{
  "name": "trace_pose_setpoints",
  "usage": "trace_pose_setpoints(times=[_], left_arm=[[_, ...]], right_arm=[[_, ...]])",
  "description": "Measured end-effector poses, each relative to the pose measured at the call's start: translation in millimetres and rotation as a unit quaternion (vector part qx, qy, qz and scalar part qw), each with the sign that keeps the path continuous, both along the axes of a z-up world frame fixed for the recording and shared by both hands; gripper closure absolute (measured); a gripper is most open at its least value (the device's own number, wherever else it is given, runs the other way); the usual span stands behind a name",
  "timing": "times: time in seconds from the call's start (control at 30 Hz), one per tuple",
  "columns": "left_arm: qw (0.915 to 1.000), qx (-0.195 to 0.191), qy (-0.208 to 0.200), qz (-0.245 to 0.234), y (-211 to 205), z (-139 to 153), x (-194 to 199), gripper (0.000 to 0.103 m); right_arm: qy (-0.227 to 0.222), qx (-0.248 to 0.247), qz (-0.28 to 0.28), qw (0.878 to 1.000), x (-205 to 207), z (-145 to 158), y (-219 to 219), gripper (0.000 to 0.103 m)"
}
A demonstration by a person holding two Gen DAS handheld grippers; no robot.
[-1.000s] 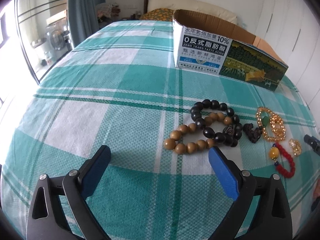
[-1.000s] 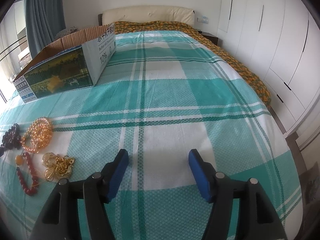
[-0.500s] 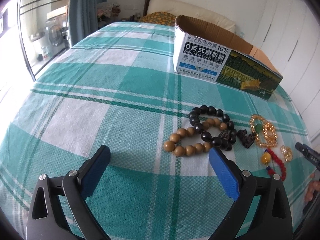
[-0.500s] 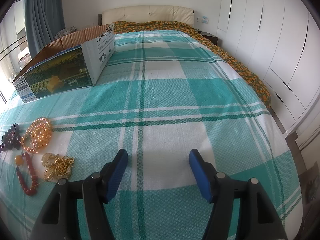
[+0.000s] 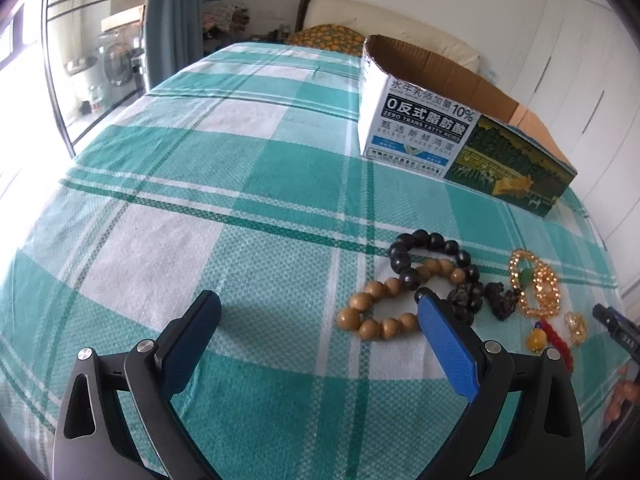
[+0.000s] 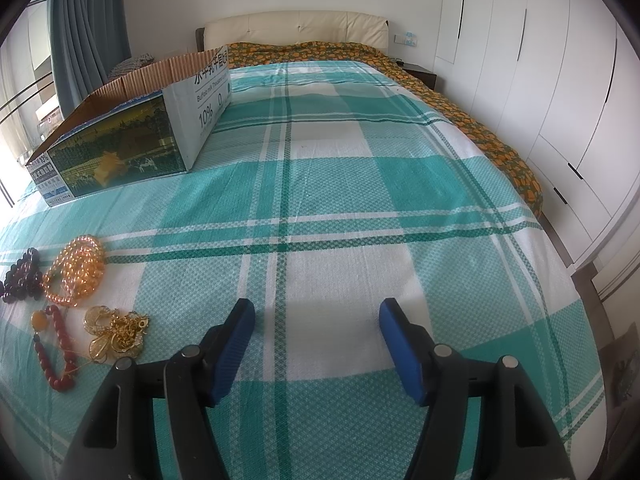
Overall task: Organize jewelry
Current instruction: 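Move both tools back over the black and wooden bead bracelet, then grasp the black-and-wooden bead bracelet with the left tool while the right tool grasps the gold chain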
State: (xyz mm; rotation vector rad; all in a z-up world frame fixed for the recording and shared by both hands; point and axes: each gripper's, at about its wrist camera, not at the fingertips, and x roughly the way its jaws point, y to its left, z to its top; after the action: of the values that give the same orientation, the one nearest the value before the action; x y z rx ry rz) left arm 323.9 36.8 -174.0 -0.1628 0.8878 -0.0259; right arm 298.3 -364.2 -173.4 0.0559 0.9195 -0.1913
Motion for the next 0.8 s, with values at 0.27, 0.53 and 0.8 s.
trace_pose_setpoints(times=[0.27, 0.53, 0.8], left_arm=[[0.9953, 0.083, 0.034, -0.038, -27, -7, -2, 0.001], [0.9929, 0.075, 0.042, -0.082, -27, -6, -67, 0.001], [0.991, 0.081, 0.036, -0.101, -41, -4, -72, 0.001]], right_arm=[[-0.006, 0.015, -0.002, 1.0, -1, 0, -4, 0.037], [-0.01, 0.025, -0.003, 1.0, -2, 1, -5, 0.037], [-0.007, 0.017, -0.003, 1.0, -2, 1, -4, 0.037]])
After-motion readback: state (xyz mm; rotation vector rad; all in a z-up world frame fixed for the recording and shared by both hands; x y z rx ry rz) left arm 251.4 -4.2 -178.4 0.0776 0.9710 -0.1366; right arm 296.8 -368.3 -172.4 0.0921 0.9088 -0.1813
